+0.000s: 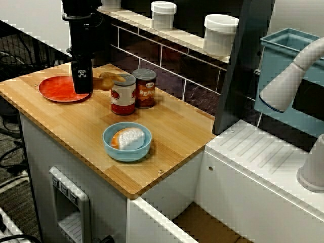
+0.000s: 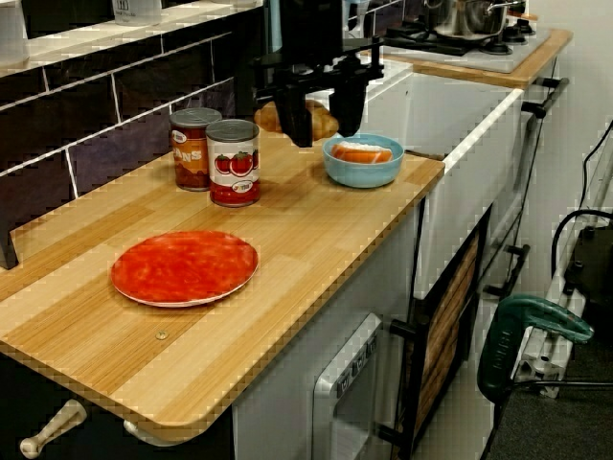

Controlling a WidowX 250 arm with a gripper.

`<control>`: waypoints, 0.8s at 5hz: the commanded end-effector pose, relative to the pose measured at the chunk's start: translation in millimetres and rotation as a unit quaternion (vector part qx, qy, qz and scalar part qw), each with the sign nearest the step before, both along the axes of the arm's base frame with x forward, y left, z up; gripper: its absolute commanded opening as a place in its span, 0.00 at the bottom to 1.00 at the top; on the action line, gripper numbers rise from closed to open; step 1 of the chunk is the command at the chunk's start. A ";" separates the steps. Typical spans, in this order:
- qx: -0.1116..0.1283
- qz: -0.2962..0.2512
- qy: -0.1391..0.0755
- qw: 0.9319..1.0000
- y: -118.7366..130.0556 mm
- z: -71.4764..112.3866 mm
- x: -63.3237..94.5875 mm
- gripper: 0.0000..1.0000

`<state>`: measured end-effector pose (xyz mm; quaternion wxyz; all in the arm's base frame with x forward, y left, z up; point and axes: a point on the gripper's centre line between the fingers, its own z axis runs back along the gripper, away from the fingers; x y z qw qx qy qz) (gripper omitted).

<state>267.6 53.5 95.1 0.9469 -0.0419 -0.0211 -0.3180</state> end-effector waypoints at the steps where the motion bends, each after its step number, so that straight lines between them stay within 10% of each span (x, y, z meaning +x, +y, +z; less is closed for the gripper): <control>1: 0.001 -0.025 -0.013 1.000 -17.3 15.1 -9.2 0.00; 4: 0.004 -0.069 -0.010 0.998 -54.4 3.5 -27.1 0.00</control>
